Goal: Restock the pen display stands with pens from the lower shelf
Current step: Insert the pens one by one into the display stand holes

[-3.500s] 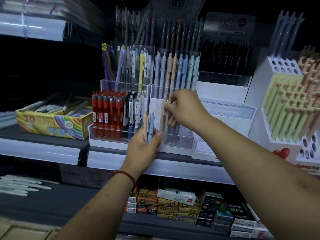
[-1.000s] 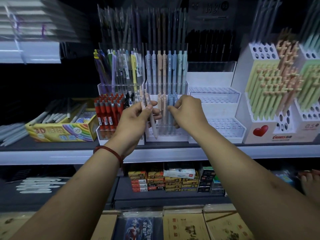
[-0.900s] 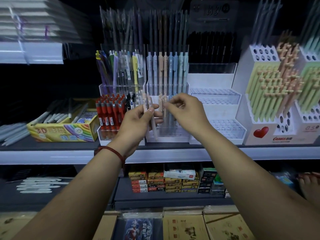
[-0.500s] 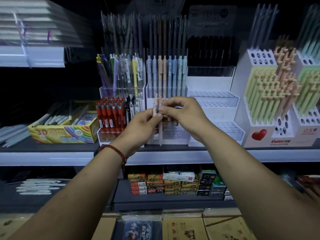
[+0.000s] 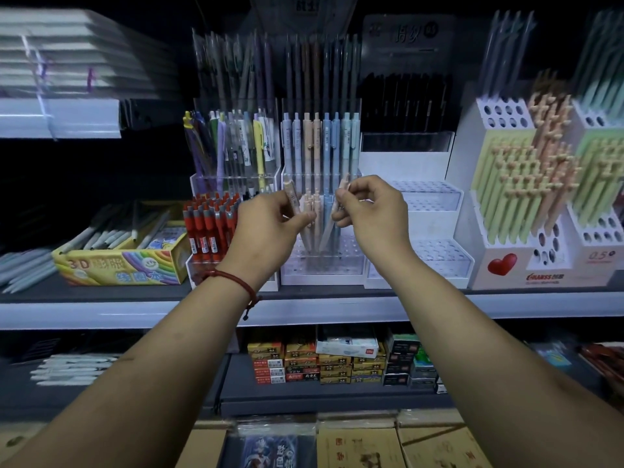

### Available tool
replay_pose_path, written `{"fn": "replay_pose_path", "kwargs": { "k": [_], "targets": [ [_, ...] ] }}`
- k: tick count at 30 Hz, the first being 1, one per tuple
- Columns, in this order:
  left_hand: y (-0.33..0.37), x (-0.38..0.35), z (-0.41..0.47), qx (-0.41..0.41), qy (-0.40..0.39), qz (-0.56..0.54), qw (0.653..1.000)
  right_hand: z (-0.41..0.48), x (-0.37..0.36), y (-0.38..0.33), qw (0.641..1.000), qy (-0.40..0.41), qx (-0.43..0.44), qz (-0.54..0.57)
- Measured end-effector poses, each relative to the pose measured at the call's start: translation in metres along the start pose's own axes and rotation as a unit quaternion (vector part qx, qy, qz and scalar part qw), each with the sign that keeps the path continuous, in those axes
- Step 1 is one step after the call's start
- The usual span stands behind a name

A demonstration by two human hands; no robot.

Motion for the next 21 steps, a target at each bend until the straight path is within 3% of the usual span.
{"fn": "replay_pose_path", "kwargs": {
  "k": [3,10,16,21],
  "targets": [
    [0.006,0.006,0.0,-0.019,0.047,0.045,0.998,0.0,-0.001,0.004,1.0,0.004,0.001,-0.01],
    [-0.005,-0.013,0.008,-0.028,0.033,0.105,0.993,0.001,-0.007,0.011,0.999,-0.013,0.003,-0.044],
    [0.0,-0.009,0.017,-0.029,0.056,0.083,0.995,0.005,-0.018,0.012,0.995,-0.055,0.006,-0.081],
    [-0.014,-0.027,0.022,0.011,-0.008,0.111,0.994,0.006,-0.024,0.017,0.991,-0.081,0.005,-0.105]
  ]
}}
Point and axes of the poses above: each hand's wrist, its own z-axis towards the middle knuckle, its own x-axis out of the back of the hand, y = z × x, the point moved 8 cm from there along z, towards the middle knuckle, and after that the axes turned 6 degrees about z, right-handed, at the moved point
